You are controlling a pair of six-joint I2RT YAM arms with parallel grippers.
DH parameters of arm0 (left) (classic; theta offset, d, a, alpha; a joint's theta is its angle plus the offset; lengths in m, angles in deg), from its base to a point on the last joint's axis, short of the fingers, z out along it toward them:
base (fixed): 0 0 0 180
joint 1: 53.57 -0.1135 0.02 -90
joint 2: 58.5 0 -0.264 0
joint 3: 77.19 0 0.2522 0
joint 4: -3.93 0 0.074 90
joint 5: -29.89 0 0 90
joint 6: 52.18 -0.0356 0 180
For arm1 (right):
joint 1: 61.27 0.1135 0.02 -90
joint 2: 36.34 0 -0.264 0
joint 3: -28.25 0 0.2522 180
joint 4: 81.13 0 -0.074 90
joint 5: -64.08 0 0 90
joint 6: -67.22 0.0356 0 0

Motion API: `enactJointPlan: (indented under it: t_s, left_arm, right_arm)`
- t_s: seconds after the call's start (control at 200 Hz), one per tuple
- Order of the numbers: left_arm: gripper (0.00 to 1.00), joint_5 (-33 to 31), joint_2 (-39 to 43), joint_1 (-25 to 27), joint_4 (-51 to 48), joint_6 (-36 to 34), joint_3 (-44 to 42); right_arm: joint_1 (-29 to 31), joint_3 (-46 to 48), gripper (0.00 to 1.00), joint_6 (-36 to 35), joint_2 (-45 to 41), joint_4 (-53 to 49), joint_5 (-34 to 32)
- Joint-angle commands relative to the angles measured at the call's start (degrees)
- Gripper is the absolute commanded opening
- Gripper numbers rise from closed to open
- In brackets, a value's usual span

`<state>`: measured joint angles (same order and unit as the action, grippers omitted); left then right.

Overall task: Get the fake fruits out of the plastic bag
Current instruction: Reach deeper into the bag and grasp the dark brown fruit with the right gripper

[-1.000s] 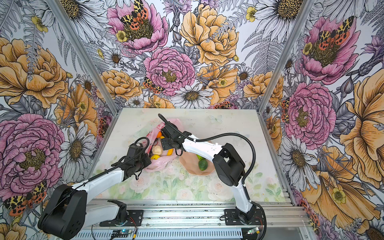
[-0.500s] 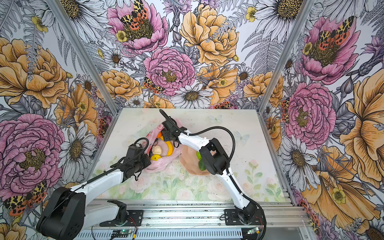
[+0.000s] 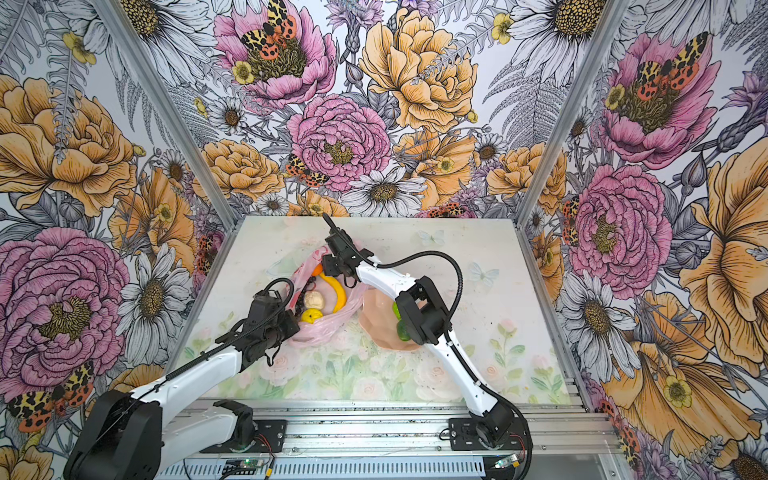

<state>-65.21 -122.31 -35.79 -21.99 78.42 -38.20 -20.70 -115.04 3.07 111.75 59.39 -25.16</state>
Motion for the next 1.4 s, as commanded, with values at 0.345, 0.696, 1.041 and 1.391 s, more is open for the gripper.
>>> enactJointPlan:
  t_s: [0.345, 0.696, 1.041, 1.391]
  left_arm:
    - [0.01, -0.5, 0.0, 0.1, -0.4, 0.0, -0.2]
    - [0.02, 0.8, -3.2, -0.6, -0.3, -1.7, 1.4]
    - [0.01, 1.1, -3.7, -1.3, -1.2, -2.9, 3.1]
    - [0.01, 1.6, -1.9, -1.3, -1.7, -2.9, 2.6]
  right_arm:
    - [0.2, -5.6, 0.61, 0.5, 3.8, -5.3, 0.7]
    - [0.6, -4.3, 0.58, 0.6, -0.7, -6.3, 2.0]
    - [1.3, 1.4, 0.56, -0.3, -7.6, -6.7, 2.5]
    - [0.7, -1.5, 0.61, -0.6, -2.1, -7.0, 0.3]
